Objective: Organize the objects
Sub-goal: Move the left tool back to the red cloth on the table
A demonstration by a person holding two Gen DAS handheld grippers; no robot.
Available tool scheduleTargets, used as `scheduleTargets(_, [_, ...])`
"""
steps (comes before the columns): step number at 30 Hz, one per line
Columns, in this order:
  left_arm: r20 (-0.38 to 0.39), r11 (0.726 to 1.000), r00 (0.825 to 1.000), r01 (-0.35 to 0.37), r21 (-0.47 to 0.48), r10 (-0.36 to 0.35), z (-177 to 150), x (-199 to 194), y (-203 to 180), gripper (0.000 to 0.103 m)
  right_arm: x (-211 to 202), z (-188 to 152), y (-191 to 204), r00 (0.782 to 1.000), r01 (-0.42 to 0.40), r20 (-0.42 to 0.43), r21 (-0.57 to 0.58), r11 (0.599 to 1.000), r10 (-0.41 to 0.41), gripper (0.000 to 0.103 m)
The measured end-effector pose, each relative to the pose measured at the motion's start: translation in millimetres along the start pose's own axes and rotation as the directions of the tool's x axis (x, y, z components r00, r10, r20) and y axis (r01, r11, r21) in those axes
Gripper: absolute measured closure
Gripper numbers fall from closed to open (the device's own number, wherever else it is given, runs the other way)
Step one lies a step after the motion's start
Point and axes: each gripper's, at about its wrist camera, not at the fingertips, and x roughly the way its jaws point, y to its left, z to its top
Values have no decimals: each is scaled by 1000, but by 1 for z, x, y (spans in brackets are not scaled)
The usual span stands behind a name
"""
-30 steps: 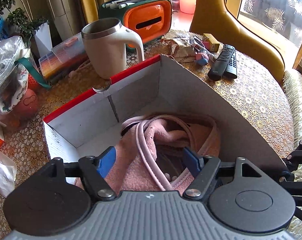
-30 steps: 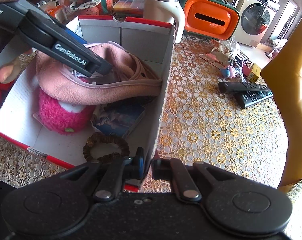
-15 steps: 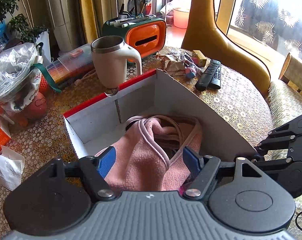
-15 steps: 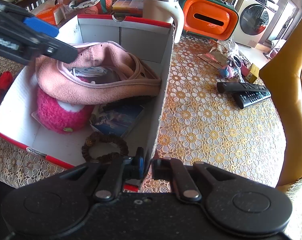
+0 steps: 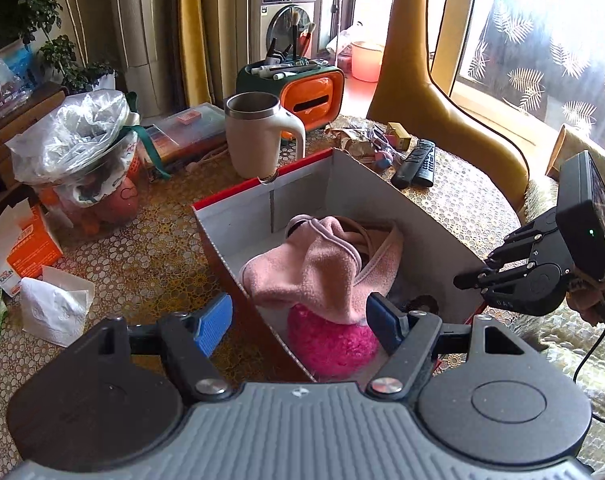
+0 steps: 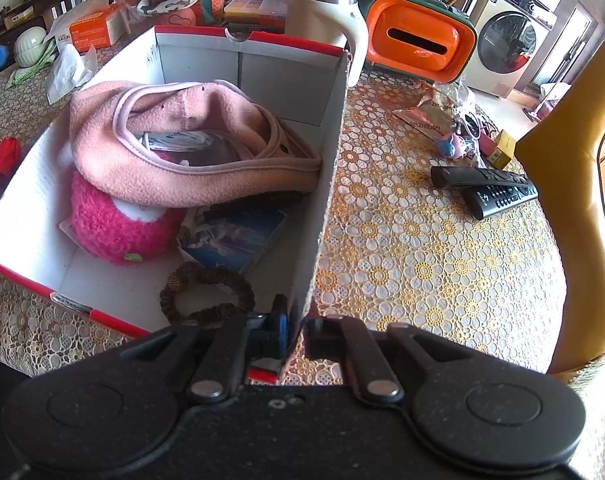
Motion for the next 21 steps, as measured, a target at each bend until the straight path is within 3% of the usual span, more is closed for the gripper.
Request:
scheduleTargets(13, [-11,996,997,-82,-40,81,-49,-51,39,30,-1,-1,2,1000,8,1,-11,1000,-8,96])
scheduleTargets(21, [-44,982,988,-151,-117,147,-87,-71,71,20,-2,-2,3,1000,10,-1,-21,1000,-10,96])
